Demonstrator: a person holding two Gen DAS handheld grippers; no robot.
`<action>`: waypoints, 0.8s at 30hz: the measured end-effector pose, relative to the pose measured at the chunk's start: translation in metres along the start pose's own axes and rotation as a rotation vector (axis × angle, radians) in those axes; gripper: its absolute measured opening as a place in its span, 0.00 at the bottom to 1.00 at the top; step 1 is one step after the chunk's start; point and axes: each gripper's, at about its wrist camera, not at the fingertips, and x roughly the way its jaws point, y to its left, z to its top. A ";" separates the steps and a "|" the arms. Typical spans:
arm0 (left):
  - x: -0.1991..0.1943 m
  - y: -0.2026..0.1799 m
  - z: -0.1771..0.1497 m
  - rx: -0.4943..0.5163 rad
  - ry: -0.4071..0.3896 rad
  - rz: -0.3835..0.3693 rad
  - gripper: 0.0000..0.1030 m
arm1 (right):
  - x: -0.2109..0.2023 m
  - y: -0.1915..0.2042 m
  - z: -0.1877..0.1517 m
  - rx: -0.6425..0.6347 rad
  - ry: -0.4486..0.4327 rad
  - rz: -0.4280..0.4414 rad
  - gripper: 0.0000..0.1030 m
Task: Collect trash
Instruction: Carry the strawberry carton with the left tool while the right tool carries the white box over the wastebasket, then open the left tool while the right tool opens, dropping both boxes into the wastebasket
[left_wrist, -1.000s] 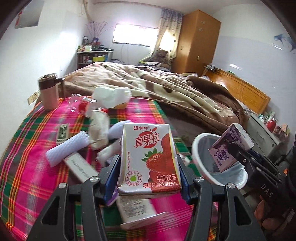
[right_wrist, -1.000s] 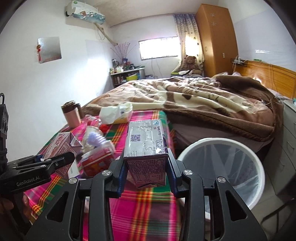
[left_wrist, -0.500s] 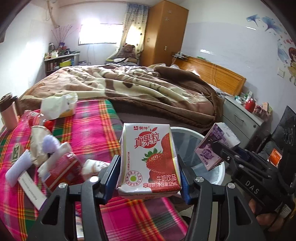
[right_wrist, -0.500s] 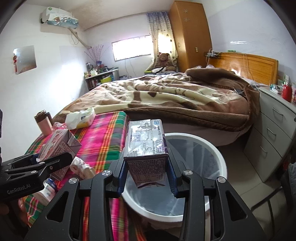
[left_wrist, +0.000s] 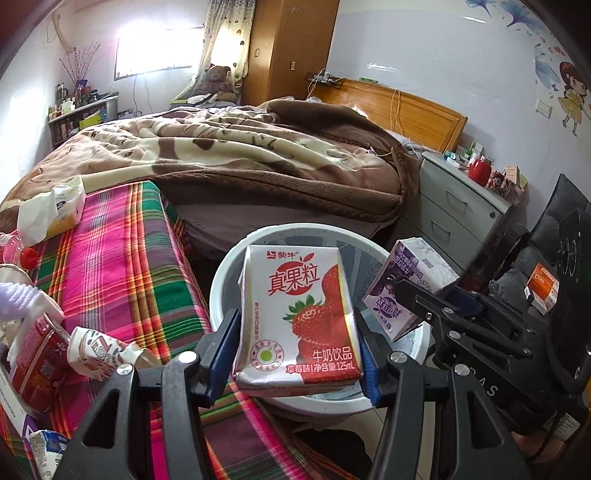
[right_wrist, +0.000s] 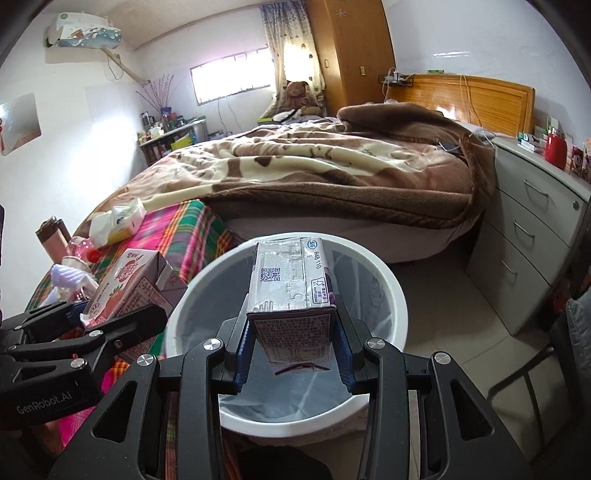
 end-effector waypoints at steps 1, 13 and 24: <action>0.004 -0.001 0.000 -0.001 0.004 0.000 0.57 | 0.001 -0.002 0.000 0.001 0.004 -0.001 0.38; 0.011 0.000 -0.001 -0.017 0.021 0.000 0.75 | 0.007 -0.015 -0.003 0.017 0.041 -0.030 0.43; -0.019 0.018 -0.006 -0.039 -0.020 0.045 0.76 | -0.005 -0.002 -0.002 0.005 0.001 -0.017 0.52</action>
